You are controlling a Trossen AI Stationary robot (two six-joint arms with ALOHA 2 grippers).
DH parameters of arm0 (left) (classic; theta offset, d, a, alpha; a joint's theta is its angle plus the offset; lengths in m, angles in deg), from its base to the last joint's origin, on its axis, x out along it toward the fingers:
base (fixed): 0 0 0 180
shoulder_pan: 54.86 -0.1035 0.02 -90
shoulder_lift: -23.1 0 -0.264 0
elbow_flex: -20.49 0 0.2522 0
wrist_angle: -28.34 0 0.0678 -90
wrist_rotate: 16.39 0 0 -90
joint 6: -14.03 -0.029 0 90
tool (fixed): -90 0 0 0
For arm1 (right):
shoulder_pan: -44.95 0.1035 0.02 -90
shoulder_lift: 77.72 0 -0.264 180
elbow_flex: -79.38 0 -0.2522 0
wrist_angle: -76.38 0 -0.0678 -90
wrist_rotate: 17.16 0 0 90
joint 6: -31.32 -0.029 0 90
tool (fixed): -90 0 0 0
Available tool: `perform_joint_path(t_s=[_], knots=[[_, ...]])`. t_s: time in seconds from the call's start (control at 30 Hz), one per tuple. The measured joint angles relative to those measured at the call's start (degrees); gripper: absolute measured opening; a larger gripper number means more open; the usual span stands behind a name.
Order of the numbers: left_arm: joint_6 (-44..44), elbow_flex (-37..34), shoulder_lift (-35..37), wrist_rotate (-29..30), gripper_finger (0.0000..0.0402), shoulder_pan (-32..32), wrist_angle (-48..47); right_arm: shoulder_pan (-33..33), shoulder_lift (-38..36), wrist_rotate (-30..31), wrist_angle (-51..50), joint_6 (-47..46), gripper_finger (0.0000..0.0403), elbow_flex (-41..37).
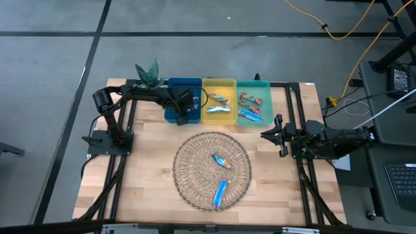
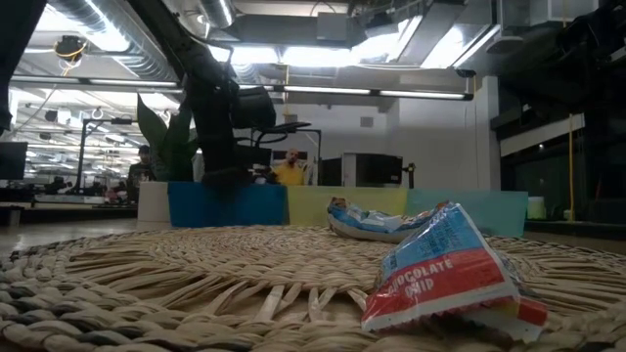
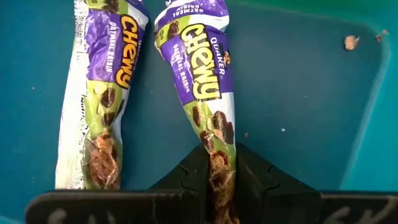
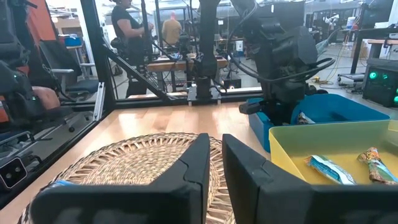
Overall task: Pick and place Granola Bars by type
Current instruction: Put the blue granola bar into the blue bin, then put the yellow granola bar into the yellow bin
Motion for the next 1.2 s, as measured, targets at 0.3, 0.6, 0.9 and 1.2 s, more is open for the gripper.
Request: perform_joint_path(t_s=[0.3, 0.6, 0.9, 1.2], knots=[[0.36, -0.11, -0.13, -0.62, 0.0047, -0.02, 0.37, 0.01, -0.01, 0.0, 0.01, 0.0, 0.0049, 0.0], [0.75, -0.21, 0.5, -1.02, 0.0089, -0.01, 0.32, 0.01, -0.01, 0.0, 0.01, 0.0, 0.0049, 0.0], [0.25, -0.51, 4.09, -1.35, 0.0146, 0.03, -0.51, 0.01, -0.01, 0.0, -0.01, 0.0, 0.0049, 0.0], [0.28, -0.44, 7.64, -1.42, 0.0172, 0.05, -0.87, 0.01, 0.0, 0.0, -0.01, 0.0, 0.0049, 0.0]])
